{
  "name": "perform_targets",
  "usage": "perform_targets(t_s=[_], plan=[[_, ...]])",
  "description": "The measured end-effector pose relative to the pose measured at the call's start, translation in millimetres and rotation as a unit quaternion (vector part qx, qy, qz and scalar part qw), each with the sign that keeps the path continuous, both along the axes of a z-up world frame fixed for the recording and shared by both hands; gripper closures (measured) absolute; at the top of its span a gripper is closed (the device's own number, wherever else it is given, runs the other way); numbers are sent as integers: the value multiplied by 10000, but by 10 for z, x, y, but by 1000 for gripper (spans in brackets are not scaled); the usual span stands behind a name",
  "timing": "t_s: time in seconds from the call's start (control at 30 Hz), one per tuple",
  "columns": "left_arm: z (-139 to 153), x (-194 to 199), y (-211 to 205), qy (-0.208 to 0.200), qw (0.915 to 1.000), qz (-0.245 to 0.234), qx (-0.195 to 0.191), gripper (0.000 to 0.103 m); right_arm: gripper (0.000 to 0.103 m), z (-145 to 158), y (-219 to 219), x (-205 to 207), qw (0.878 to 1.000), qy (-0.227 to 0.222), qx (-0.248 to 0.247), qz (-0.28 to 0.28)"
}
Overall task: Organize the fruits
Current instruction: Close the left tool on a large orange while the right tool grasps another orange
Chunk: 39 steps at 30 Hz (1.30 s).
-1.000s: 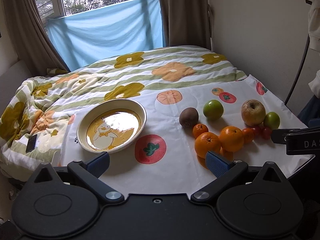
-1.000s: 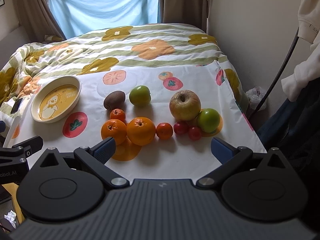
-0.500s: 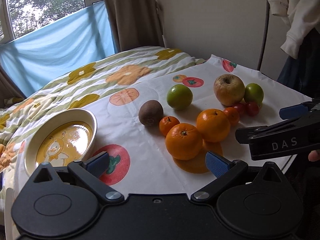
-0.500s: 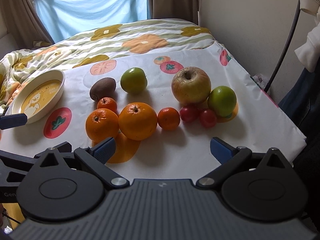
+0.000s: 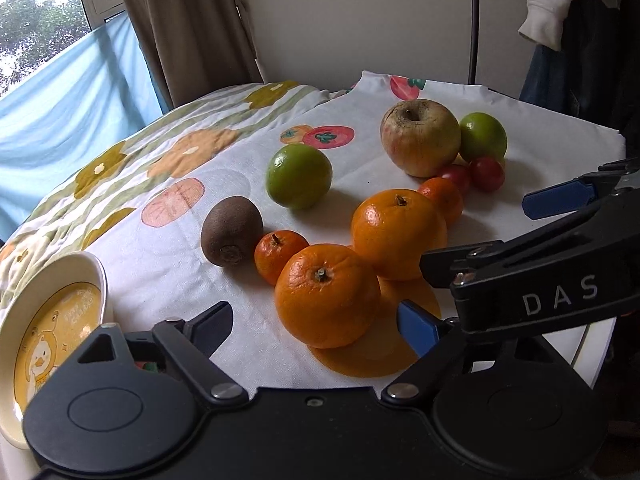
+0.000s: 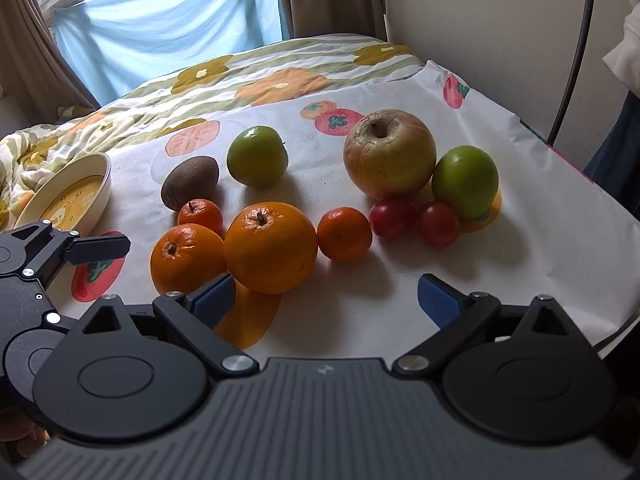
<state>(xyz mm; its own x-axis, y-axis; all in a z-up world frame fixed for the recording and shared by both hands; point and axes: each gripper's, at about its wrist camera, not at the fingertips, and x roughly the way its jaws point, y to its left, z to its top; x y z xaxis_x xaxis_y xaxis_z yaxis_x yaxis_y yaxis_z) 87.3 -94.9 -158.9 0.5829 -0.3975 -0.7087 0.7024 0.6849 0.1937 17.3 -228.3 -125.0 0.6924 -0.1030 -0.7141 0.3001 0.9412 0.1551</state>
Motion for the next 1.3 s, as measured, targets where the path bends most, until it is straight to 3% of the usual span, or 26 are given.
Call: perform_targets(t_s=[0.27,0.57,1.3], plan=[[-60,75,-75,118,9999,-99,-1,38,0,-70,23,64,9995,-18,322,-17],[-51,74,-38,110,9999,-48,27,39,17,-102,53,172,9990,-10,435,84],[-22,48,231,61,9972,740,-68,39,26,-99,189,477,9994,-37,6,353]])
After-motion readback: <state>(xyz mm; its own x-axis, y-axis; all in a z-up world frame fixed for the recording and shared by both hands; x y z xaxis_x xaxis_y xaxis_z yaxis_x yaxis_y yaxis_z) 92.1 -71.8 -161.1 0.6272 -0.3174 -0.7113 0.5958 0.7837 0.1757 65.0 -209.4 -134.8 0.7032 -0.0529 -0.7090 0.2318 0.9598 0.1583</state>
